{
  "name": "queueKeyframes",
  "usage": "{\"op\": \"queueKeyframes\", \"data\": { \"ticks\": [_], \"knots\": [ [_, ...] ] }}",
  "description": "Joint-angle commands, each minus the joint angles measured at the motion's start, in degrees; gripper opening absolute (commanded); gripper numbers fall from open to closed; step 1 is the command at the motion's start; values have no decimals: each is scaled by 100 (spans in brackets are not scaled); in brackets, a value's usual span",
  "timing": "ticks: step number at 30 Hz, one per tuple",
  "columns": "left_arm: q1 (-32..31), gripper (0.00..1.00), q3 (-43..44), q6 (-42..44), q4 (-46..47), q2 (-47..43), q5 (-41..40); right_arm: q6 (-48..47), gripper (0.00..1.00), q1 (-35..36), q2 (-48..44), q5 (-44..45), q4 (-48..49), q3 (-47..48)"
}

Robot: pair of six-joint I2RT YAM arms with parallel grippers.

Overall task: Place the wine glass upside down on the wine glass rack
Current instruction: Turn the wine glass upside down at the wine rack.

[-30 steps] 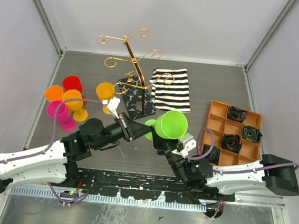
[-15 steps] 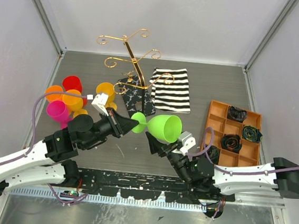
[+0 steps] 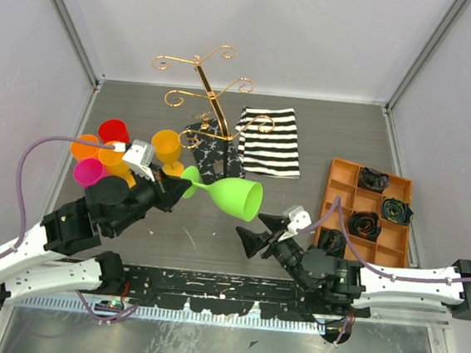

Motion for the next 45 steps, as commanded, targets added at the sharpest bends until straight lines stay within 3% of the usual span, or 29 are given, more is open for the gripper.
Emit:
{"op": "queueKeyframes", "data": {
  "ticks": [1,4,8,18,24,30,40,45],
  "knots": [
    [-26,0,402,866,-494,-90,-586,1392,79,-2,-271,56,-2349,593],
    [-23,0,591,1306,-692,-28,-720,2242,83,4,-298,97,-3616,1013],
    [-23,0,660,1909,-762,71,-654,3212,99,5,-329,-156,-4902,1541],
    [-24,0,772,3271,-852,180,-347,3193,100,3,-1383,-678,-5842,2047],
    [-25,0,810,3808,-865,363,99,3073,100,5,-1072,-334,-6586,2873],
    [-24,0,714,4160,-545,545,667,2179,100,2,-130,-409,-6313,3547],
    [-26,0,593,4388,-222,764,1414,871,100,5,1071,-954,-4918,4059],
    [-24,0,365,4402,-6,774,1617,685,92,-139,1392,-1311,-4530,4269]
  ]
}}
